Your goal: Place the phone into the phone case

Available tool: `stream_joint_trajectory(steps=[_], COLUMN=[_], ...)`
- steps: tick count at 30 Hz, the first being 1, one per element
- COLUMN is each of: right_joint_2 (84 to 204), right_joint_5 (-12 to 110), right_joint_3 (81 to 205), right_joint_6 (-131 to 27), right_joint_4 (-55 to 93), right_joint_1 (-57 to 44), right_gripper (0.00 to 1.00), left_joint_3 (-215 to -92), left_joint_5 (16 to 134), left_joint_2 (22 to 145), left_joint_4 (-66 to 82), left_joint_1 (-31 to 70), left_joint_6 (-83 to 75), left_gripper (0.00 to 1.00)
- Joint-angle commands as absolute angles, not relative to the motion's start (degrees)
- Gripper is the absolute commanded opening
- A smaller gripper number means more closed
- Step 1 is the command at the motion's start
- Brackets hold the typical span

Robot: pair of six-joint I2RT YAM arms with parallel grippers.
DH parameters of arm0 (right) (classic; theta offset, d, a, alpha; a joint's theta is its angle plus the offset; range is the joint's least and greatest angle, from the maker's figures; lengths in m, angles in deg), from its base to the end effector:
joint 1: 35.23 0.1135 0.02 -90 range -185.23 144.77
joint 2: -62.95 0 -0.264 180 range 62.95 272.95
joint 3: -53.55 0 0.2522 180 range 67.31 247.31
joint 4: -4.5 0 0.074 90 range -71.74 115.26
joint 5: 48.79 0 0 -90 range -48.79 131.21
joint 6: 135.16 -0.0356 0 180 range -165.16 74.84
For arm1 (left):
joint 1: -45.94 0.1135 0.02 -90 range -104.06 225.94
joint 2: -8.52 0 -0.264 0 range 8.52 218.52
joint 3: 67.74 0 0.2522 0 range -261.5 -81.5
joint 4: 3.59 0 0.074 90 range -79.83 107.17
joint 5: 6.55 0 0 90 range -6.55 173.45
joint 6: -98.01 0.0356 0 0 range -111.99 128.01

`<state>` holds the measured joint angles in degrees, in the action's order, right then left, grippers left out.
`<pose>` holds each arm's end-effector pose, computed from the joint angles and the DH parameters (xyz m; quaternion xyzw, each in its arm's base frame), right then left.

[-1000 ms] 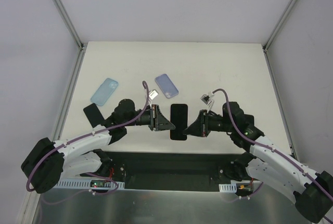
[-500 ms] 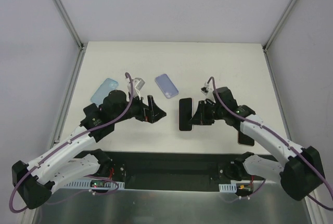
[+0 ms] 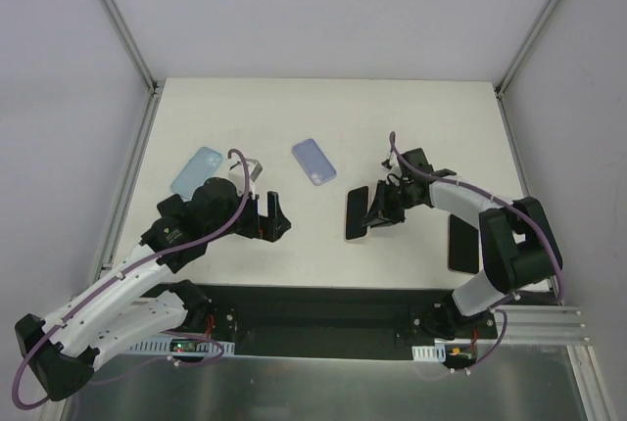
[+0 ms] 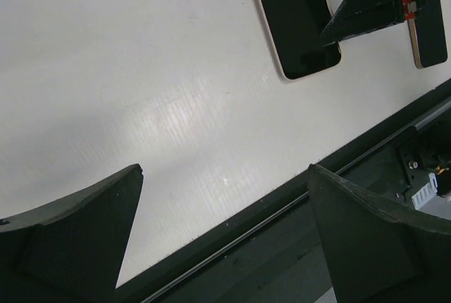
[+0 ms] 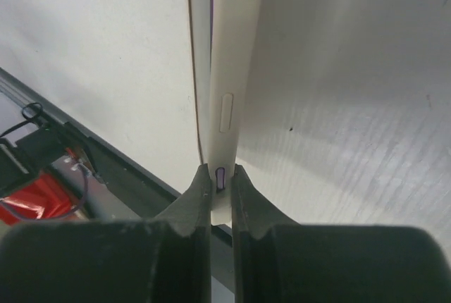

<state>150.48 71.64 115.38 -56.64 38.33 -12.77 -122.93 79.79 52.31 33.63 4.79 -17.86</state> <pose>0.2602 0.1271 0.1776 -0.1577 0.9202 0.3162 0.1686 0.1305 -0.1170 0.2983 0.1294 0.8370 -0.3157 0.4278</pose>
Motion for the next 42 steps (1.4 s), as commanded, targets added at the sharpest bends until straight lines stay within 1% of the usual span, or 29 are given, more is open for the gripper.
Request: stream_joint_trajectory(steps=[1, 4, 5, 8, 9, 11, 13, 16, 18, 19, 20, 21, 23, 24, 25, 27, 28, 29, 30, 31, 32, 33, 35, 38, 42], right_joint_2=[153.7, 154.7, 155.0, 155.8, 155.5, 154.5, 153.0, 148.2, 142.8, 140.5, 136.0, 133.6, 126.9, 124.7, 122.4, 116.3, 114.5, 111.4, 110.1, 108.9, 106.7, 105.5, 102.5, 100.7, 101.4], right_joint_5=[72.0, 69.5, 69.2, 68.2, 66.9, 64.7, 63.4, 58.3, 55.5, 54.7, 53.3, 52.8, 51.0, 50.4, 50.1, 49.6, 49.5, 49.6, 49.7, 49.7, 49.8, 50.2, 52.4, 53.6, 51.8], right_joint_3=[116.2, 116.8, 117.6, 119.1, 119.9, 120.7, 121.1, 120.8, 120.0, 118.9, 118.3, 117.6, 115.9, 115.3, 114.7, 112.5, 111.7, 110.4, 109.9, 109.5, 109.1, 108.2, 107.2, 107.0, 107.3], right_joint_6=[-56.5, -56.7, -56.6, -55.9, -56.0, -55.4, -55.3, -55.0, -54.8, -54.7, -54.8, -54.9, -54.6, -54.4, -54.0, -53.5, -53.4, -53.2, -53.1, -52.9, -52.6, -52.4, -52.0, -52.2, -51.5], right_joint_4=[38.6, 39.7, 39.9, 41.8, 42.9, 44.5, 46.6, 50.3, 52.4, 52.8, 53.1, 53.7, 54.4, 55.2, 55.6, 56.0, 56.1, 56.7, 57.0, 57.5, 58.1, 58.0, 56.9, 56.8, 56.8], right_joint_1=[-15.6, -16.1, -16.0, -16.2, -16.2, -16.4, -16.5, -16.5, -16.3, -16.1, -15.9, -15.7, -15.2, -15.0, -15.0, -15.0, -15.0, -15.1, -15.1, -15.1, -15.0, -15.0, -15.0, -14.9, -14.9], right_gripper=[0.08, 0.2, 0.26, 0.32, 0.36, 0.4, 0.42, 0.54, 0.63, 0.7, 0.85, 0.95, 0.96, 0.96, 0.96, 0.96, 0.96, 0.96, 0.96, 0.96, 0.96, 0.96, 0.96, 0.96, 0.99], left_joint_3=[-123.4, -123.9, -124.2, -125.4, -125.9, -127.2, -128.4, -130.7, -133.4, -134.7, -137.8, -139.3, -144.4, -146.3, -148.3, -154.5, -158.4, -160.4, -162.2, -165.9, -167.7, -169.5, -173.9, -178.1, -183.1], left_joint_5=[83.2, 84.8, 85.3, 87.4, 87.7, 88.5, 90.8, 96.0, 97.7, 98.0, 98.1, 98.3, 98.5, 98.5, 98.2, 97.5, 97.8, 98.0, 98.3, 98.1, 97.9, 96.8, 95.4, 91.3, 90.7], left_joint_2=[52.6, 54.1, 54.7, 56.7, 57.6, 58.8, 61.0, 64.3, 68.3, 70.0, 72.0, 75.8, 80.1, 85.1, 87.9, 95.5, 98.0, 100.3, 105.0, 107.1, 109.2, 113.2, 116.7, 122.7, 129.6], left_joint_4=[36.1, 36.7, 37.0, 38.2, 38.6, 39.2, 40.0, 40.6, 40.5, 40.6, 40.5, 40.5, 40.3, 40.1, 40.1, 40.1, 40.1, 40.1, 40.1, 40.1, 40.1, 40.1, 40.1, 40.0, 40.0], left_joint_1=[5.5, 5.6, 5.6, 6.0, 6.1, 6.6, 7.1, 7.6, 8.8, 9.4, 10.1, 10.8, 11.3, 11.4, 11.8, 12.6, 13.2, 13.6, 13.9, 14.4, 15.3, 15.8, 17.2, 18.6, 19.0], left_joint_6=[-16.4, -16.8, -17.0, -18.5, -18.9, -20.2, -21.8, -24.2, -25.5, -26.9, -27.6, -28.5, -30.8, -31.1, -31.0, -30.8, -30.9, -31.0, -31.1, -31.1, -30.9, -30.4, -30.4, -32.7, -32.6], left_gripper=[0.99, 0.99, 0.99, 0.99, 0.99, 0.99, 0.99, 0.99, 0.99, 0.99, 0.99, 0.99, 0.97, 0.95, 0.92, 0.89, 0.85, 0.83, 0.81, 0.78, 0.72, 0.7, 0.65, 0.63, 0.59])
